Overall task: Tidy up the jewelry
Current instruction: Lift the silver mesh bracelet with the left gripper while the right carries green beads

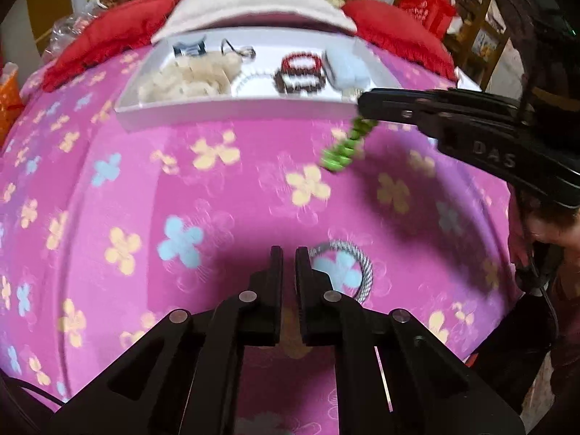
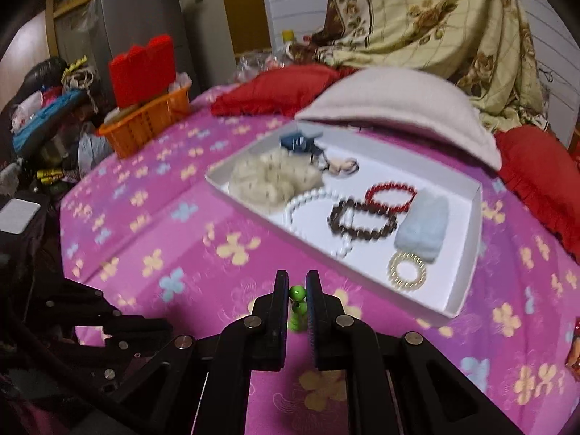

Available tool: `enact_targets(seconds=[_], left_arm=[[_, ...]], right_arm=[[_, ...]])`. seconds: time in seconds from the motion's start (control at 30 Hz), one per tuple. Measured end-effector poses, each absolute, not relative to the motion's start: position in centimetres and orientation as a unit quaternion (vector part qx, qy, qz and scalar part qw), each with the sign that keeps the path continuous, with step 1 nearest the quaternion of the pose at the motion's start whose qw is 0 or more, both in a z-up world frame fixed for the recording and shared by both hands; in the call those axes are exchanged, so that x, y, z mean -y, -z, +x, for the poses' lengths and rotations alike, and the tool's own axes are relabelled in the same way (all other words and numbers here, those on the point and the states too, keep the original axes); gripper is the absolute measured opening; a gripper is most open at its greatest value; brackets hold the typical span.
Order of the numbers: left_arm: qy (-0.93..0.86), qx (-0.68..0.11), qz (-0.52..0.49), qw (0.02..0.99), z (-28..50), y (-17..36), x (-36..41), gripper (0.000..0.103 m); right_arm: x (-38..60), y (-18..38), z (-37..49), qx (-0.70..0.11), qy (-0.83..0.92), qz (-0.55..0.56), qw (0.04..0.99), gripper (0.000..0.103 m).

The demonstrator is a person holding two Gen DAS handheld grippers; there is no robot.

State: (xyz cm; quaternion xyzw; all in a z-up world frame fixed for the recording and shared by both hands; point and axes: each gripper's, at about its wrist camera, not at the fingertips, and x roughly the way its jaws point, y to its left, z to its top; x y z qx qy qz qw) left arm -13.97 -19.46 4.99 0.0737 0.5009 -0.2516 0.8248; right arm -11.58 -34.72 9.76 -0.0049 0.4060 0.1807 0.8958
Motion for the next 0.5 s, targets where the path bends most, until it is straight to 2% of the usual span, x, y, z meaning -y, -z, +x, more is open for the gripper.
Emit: enact_targets(seconds=[0.27,0.33,0.37,0.4,0.5], left_arm=[[0.263,-0.496,0.062,0.825,-13.1,-7.0,19.0,0.005],[0.261,-0.507,0.069,0.819,-13.8,-6.3,19.2,0.011],[0.258,-0.511,0.077,0.817,-14.1,-5.9,19.3,0.021],[0.255,-0.515,0.087,0.814,-14.6,-5.3,19.6,0.026],[0.237,-0.533,0.115,0.804,-15.3,-3.2,20.5,0.027]], right_arm=[[36.7,-13.5,-11.5,-0.376,-0.161,0.01,0.912,0.009],[37.1,-13.8,-11.6,-0.372,-0.159,0.013,0.914,0.009],[37.3,-13.8,-11.6,-0.371,-0.16,0.018,0.914,0.009],[37.4,-13.8,-11.6,-0.371,-0.16,0.021,0.914,0.009],[37.4,-13.6,-11.6,-0.374,-0.162,0.022,0.913,0.009]])
